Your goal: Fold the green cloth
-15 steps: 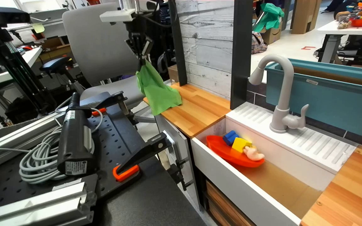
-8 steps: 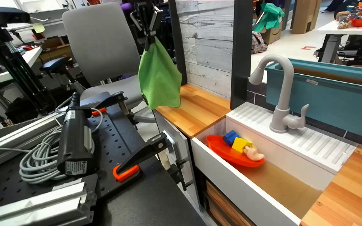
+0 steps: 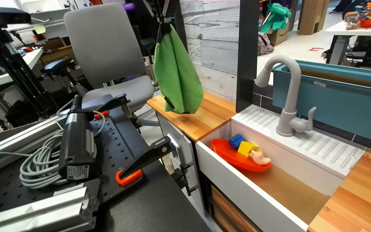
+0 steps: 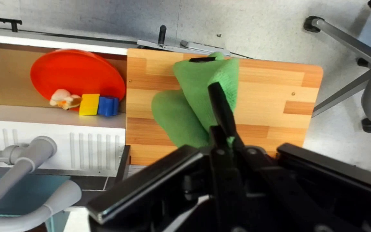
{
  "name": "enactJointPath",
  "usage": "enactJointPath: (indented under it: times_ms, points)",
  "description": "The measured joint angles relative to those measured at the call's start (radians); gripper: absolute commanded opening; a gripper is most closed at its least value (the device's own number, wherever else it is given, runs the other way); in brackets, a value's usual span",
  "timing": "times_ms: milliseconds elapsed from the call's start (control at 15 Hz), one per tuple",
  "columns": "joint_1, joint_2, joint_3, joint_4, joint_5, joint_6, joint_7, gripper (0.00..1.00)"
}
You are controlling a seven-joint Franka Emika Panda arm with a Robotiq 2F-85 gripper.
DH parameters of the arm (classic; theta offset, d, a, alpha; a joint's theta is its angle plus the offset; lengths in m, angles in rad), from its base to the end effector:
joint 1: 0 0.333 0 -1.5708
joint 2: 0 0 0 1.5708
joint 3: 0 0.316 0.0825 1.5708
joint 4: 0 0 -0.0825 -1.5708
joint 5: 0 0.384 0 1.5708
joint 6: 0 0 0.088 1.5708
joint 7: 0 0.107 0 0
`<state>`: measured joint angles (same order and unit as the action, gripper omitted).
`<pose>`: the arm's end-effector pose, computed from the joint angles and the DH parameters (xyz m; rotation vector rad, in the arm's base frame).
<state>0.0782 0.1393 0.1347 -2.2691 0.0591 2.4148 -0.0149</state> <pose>0.5205 0.1128 0.2986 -3.0703 -0.2808 -0.0023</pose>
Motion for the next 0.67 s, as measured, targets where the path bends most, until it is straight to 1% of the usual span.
enactJointPath:
  times_ms: [400,667]
  points:
    - [-0.037,-0.113,-0.054,-0.092,0.068,0.000,-0.067,0.01]
    - [-0.038,-0.103,-0.075,-0.101,0.067,0.000,-0.071,0.01]
